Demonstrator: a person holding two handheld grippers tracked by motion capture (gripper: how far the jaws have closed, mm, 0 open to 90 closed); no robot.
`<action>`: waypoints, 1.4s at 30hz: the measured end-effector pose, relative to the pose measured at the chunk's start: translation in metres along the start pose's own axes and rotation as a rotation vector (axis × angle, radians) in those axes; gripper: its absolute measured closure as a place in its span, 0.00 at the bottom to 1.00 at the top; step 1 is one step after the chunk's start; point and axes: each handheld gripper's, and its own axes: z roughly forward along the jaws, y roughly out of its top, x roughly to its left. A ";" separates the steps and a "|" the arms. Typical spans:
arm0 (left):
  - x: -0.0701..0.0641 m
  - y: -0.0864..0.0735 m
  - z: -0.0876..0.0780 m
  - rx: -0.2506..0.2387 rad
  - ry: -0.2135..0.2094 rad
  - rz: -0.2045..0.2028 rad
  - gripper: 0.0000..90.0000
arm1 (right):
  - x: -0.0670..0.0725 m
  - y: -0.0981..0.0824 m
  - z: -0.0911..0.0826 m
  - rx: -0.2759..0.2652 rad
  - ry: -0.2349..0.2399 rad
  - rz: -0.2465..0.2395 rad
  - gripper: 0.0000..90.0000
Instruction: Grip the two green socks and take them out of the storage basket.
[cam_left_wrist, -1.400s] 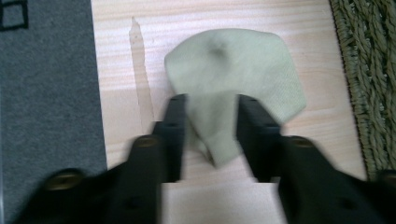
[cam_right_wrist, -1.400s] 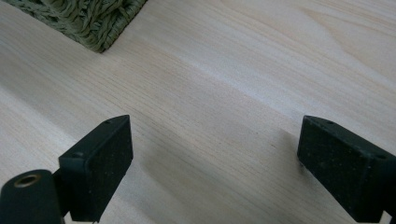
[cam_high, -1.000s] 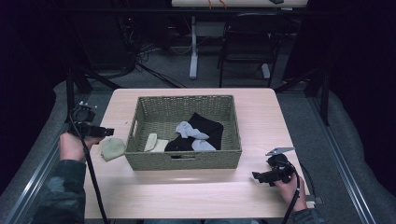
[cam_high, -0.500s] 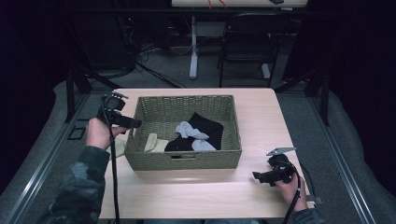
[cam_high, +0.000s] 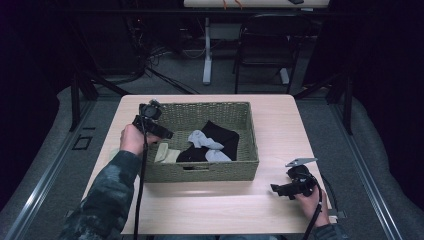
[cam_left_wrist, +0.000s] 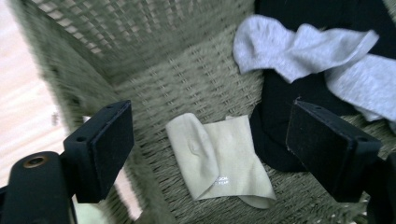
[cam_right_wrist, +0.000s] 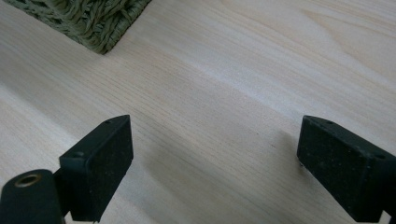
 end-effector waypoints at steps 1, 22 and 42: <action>0.000 0.000 0.000 0.000 0.000 0.000 0.18 | 0.000 0.000 0.000 0.000 0.000 0.000 0.11; -0.001 0.002 0.068 0.210 -0.018 -0.001 0.39 | -0.001 0.000 0.000 -0.006 0.001 0.002 0.11; -0.007 0.004 0.095 0.349 0.033 0.022 0.88 | -0.002 0.000 -0.002 -0.017 0.002 0.003 0.11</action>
